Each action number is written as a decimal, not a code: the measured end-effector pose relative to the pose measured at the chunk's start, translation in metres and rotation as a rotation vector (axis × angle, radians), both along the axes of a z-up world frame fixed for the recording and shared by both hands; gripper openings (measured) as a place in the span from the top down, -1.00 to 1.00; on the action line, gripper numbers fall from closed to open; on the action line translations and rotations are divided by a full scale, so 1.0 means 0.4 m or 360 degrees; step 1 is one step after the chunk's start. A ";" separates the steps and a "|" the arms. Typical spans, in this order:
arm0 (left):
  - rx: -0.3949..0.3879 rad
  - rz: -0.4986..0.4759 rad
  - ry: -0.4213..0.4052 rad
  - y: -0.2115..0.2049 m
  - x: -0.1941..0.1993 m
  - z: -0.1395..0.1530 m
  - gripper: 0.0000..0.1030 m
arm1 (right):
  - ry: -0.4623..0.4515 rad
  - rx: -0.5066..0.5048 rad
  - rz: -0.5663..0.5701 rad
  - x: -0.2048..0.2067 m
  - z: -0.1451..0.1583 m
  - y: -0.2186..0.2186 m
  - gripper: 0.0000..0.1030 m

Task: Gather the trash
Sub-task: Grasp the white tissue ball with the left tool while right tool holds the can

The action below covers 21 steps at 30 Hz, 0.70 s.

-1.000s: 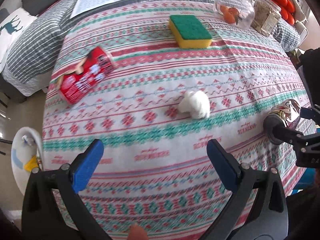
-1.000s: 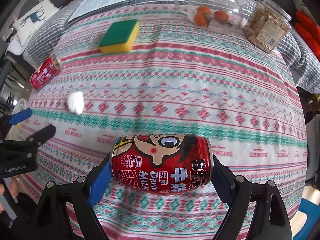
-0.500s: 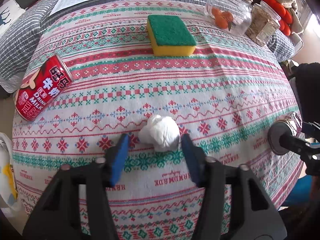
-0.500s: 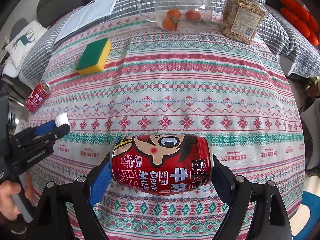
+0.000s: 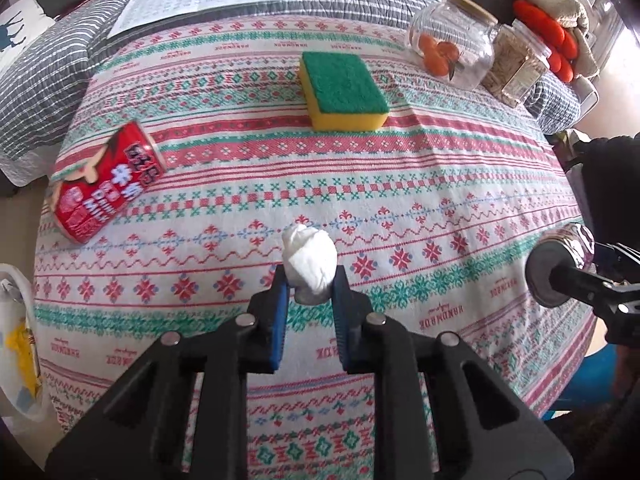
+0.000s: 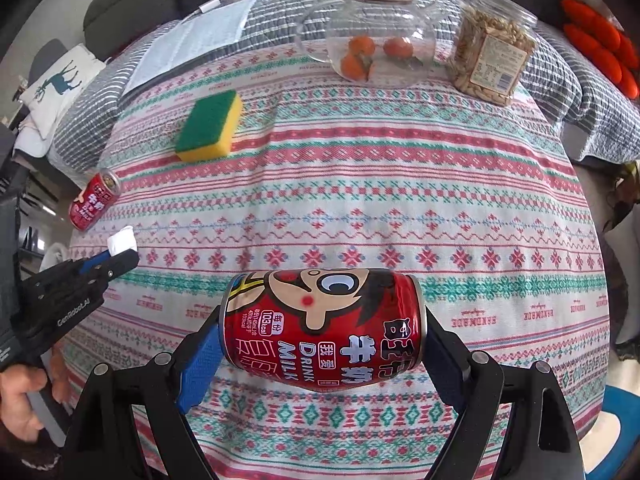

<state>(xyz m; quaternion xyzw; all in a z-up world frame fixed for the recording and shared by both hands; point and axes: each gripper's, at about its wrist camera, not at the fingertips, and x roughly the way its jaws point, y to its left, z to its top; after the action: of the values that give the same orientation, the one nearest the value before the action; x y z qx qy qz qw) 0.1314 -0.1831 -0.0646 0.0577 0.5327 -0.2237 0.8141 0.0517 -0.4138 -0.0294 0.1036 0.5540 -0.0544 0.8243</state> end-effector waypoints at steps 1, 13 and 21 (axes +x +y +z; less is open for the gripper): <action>-0.0007 0.0004 -0.0003 0.011 -0.003 0.006 0.57 | -0.0007 0.0000 0.0008 0.004 0.005 0.010 -0.74; -0.0049 0.0157 -0.0038 0.231 -0.020 0.064 0.57 | -0.0061 0.0017 0.0176 0.060 0.044 0.194 -0.74; -0.0040 0.0417 -0.0034 0.489 -0.021 0.074 0.57 | -0.0069 0.0031 0.0345 0.114 0.044 0.378 -0.74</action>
<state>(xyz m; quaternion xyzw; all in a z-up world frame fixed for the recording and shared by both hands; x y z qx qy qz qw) 0.1231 0.0125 -0.0351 -0.0200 0.5241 -0.1216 0.8427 0.0975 -0.2624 -0.0117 0.0523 0.5445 0.0427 0.8361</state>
